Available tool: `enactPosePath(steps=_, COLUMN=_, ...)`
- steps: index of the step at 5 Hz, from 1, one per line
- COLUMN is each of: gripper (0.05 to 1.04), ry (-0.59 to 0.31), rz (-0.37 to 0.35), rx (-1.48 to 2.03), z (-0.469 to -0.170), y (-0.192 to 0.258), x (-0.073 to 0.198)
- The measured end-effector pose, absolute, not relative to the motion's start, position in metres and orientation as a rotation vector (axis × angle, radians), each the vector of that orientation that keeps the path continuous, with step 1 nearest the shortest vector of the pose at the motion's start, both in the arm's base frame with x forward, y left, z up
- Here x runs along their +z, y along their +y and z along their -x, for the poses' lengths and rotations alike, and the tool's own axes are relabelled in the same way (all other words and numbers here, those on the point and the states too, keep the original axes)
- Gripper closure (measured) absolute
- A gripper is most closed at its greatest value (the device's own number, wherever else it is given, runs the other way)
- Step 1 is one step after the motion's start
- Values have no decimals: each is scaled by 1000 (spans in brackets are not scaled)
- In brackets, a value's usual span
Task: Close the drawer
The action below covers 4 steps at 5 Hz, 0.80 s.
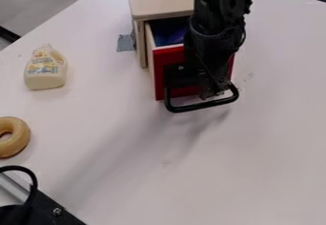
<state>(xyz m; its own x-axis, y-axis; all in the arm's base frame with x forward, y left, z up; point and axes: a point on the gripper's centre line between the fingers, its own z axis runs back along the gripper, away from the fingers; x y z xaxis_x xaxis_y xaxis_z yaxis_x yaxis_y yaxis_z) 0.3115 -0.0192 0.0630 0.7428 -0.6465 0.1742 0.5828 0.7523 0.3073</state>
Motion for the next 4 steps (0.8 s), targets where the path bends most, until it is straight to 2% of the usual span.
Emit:
enactPosePath(steps=2, gripper=86, ry=-267, rz=-285, rx=-703, z=-323, y=-7, x=51)
enactPosePath(steps=4, gripper=86, ry=-251, rz=-320, rx=-603, z=-353, y=29, x=51)
